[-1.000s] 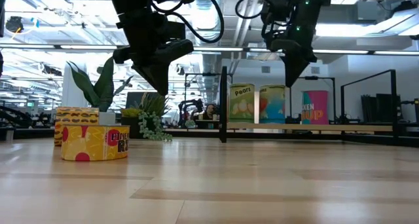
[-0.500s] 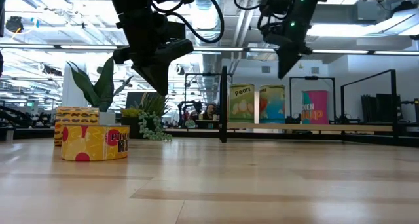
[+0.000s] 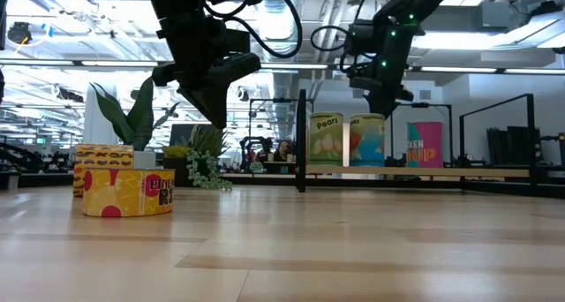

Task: Pick and place cans onto a shelf
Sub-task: Put the canned tomatoes on the shelf

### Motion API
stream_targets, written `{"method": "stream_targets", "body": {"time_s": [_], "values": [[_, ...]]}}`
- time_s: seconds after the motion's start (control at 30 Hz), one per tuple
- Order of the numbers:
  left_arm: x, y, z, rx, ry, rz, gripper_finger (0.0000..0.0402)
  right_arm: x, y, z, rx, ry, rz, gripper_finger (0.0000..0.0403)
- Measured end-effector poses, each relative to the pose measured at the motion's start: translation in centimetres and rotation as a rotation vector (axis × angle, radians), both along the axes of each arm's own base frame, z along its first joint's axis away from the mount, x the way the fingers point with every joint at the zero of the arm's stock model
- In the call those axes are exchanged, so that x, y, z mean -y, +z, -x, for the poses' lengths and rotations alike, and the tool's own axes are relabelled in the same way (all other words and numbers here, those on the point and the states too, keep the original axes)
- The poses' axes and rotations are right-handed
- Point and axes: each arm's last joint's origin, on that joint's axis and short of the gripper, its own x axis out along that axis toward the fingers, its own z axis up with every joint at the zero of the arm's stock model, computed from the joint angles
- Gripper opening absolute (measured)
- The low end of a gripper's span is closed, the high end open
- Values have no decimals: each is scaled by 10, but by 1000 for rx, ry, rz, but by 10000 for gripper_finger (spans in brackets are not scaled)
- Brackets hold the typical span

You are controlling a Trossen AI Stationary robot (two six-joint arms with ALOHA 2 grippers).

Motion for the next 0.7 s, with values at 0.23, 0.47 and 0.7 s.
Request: {"method": "stream_targets", "body": {"time_s": [0.23, 0.47, 0.7], "values": [[0, 0, 0, 0, 0, 0, 0, -6, 1, -5, 10, 29, 0, 12], [0, 0, 0, 0, 0, 0, 0, -9, 0, -5, 12, 42, -27, 10], [0, 0, 0, 0, 1, -1, 0, -14, 0, -8, 5, 60, -37, 14]]}}
